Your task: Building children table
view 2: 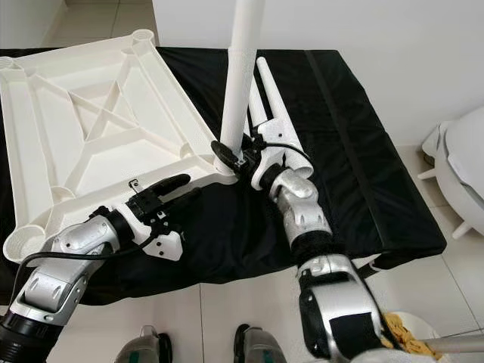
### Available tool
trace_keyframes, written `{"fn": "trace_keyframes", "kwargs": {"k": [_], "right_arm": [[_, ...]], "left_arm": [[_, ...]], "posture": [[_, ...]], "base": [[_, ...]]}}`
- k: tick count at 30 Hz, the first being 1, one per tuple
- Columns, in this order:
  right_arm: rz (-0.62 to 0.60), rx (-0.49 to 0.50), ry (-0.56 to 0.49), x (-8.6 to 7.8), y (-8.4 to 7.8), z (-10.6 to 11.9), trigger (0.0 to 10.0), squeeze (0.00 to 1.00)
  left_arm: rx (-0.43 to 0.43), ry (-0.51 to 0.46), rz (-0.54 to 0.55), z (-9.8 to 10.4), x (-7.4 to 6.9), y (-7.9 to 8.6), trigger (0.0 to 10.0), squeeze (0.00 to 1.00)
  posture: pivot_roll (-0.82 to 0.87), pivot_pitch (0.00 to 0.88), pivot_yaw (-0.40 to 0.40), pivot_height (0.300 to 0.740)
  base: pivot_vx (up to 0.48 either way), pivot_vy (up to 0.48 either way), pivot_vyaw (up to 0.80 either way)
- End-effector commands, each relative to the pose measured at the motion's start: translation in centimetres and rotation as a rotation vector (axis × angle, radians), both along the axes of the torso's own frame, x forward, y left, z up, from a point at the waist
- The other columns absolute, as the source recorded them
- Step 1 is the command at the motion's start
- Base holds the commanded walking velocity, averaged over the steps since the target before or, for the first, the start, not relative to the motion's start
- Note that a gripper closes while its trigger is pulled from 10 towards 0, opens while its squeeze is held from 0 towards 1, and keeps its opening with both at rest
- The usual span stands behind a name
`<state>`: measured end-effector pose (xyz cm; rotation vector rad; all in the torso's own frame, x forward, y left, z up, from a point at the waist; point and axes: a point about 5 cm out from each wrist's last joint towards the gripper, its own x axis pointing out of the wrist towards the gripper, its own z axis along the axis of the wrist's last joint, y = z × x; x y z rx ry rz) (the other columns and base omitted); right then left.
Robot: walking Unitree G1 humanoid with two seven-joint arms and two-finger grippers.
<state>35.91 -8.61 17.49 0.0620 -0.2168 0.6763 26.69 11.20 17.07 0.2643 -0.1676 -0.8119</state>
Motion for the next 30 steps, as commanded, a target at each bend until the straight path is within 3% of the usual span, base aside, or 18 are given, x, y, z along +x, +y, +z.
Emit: {"fn": "trace_keyframes", "kwargs": {"k": [1,14,30], "right_arm": [[-0.051,0.051,0.013,0.0,0.0,0.2,10.0,0.00],[-0.202,0.114,0.038,-0.9,0.7,0.5,10.0,0.00],[-0.552,0.113,0.138,-1.4,-0.4,-0.4,10.0,0.00]], "left_arm": [[0.012,0.029,-0.064,-0.4,-0.5,-0.4,10.0,0.00],[0.010,0.039,-0.069,-0.5,-0.5,-0.5,10.0,0.00],[0.010,0.042,-0.065,-0.5,-0.6,-0.3,10.0,0.00]], "posture": [[0.05,0.126,-0.042,0.740],[0.04,0.136,-0.037,0.740],[0.04,0.142,-0.035,0.740]], "base": [[0.000,0.000,0.00],[0.000,0.000,0.00],[0.000,0.000,0.00]]}}
